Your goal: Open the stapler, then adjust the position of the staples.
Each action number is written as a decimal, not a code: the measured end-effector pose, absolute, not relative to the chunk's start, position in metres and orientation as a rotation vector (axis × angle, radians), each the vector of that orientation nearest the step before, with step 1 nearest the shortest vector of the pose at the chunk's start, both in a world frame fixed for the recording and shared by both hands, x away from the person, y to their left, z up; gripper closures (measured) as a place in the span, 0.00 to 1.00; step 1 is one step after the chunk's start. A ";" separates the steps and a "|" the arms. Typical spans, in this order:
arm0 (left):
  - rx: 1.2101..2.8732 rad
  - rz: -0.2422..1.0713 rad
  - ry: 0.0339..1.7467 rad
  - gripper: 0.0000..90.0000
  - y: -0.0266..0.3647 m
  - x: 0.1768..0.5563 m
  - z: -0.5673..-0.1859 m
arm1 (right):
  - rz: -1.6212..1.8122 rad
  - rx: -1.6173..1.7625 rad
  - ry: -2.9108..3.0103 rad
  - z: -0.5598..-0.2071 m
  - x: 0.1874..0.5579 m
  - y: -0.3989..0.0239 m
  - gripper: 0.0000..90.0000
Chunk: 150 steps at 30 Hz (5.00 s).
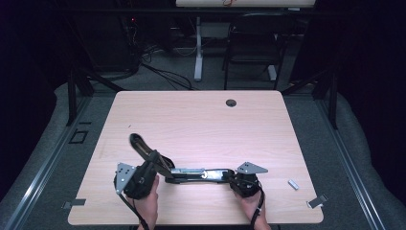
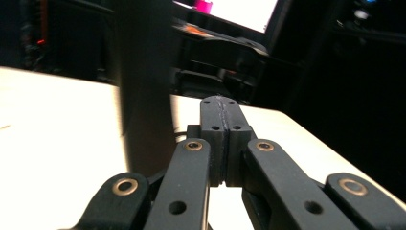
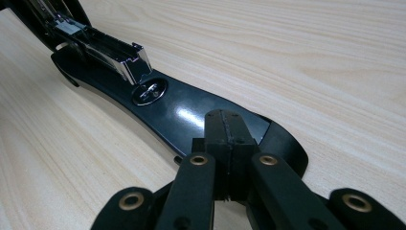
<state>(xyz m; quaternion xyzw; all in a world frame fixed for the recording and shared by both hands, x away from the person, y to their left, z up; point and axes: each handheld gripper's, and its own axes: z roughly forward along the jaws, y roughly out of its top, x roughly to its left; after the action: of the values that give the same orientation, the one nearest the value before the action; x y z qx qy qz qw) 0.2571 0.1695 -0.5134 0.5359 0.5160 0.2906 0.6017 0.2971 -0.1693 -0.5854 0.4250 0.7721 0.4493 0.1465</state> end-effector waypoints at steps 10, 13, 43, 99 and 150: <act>1.218 0.660 1.239 1.00 0.194 0.255 -0.521 | 1.294 1.219 2.225 -0.585 0.297 -0.169 1.00; 1.229 0.667 1.239 1.00 0.194 0.255 -0.520 | 1.294 1.219 2.225 -0.585 0.297 -0.169 1.00; 1.428 0.556 1.194 0.73 0.201 0.248 -0.490 | 1.338 1.278 2.255 -0.584 0.302 -0.173 0.96; 1.823 0.242 1.437 0.00 0.272 0.258 -0.488 | 0.762 1.409 2.448 -0.495 0.330 -0.279 0.10; 1.860 0.211 1.413 0.00 0.268 0.259 -0.491 | 0.270 1.489 2.629 -0.521 0.333 -0.324 0.72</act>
<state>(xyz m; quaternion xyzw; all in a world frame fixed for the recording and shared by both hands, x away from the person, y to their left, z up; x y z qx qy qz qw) 0.2589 0.2685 -0.4906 0.7310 0.5552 0.0831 0.3879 0.3331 -0.3243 -0.5206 0.4901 0.8654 0.0889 0.0539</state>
